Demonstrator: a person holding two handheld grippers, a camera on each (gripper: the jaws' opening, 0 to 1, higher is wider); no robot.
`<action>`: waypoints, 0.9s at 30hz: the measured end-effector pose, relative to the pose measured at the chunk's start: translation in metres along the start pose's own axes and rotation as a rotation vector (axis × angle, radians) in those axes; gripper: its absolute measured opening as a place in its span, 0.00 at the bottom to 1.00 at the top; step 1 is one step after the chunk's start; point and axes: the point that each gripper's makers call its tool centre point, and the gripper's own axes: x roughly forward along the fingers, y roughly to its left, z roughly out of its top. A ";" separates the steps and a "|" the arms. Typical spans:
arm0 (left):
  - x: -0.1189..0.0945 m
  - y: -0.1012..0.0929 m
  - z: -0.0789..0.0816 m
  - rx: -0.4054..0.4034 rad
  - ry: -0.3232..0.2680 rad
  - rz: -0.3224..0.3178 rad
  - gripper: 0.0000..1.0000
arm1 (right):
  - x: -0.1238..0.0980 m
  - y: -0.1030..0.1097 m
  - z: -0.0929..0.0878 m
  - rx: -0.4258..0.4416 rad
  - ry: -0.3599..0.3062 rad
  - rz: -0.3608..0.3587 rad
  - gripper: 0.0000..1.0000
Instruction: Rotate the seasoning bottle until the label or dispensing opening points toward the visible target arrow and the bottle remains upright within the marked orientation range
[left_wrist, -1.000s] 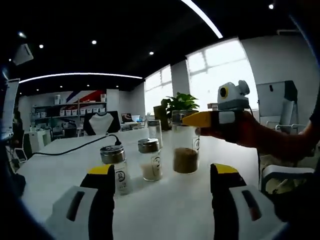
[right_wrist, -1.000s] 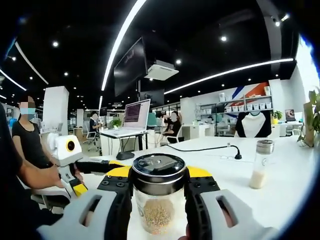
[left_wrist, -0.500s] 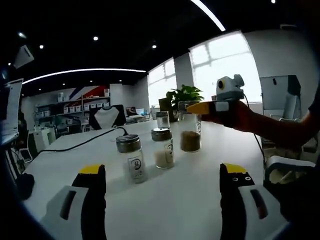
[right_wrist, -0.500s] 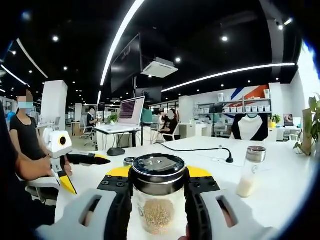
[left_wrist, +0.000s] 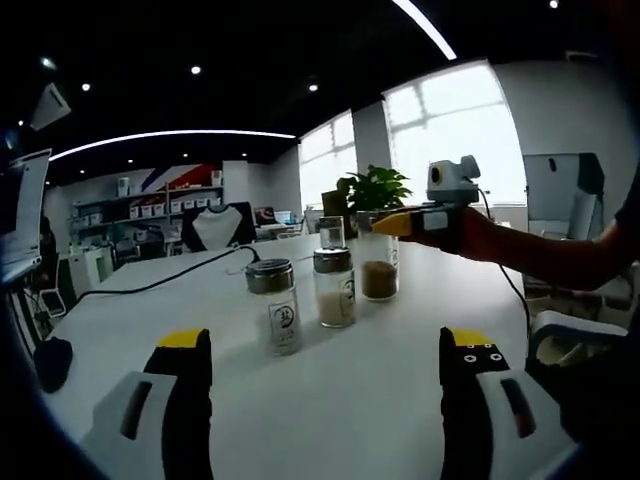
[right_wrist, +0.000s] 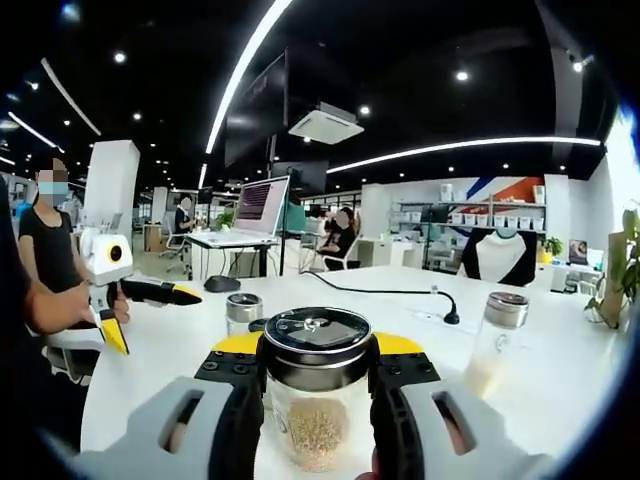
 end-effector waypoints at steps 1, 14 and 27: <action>0.000 0.000 0.000 -0.002 0.001 -0.001 1.00 | 0.000 -0.001 -0.001 0.002 0.000 0.000 0.38; -0.002 -0.004 -0.001 0.019 0.013 -0.007 0.99 | -0.017 -0.010 -0.004 0.056 -0.023 0.017 0.38; -0.004 -0.005 -0.005 0.011 0.020 0.001 0.98 | -0.011 -0.012 -0.004 0.056 -0.039 0.036 0.39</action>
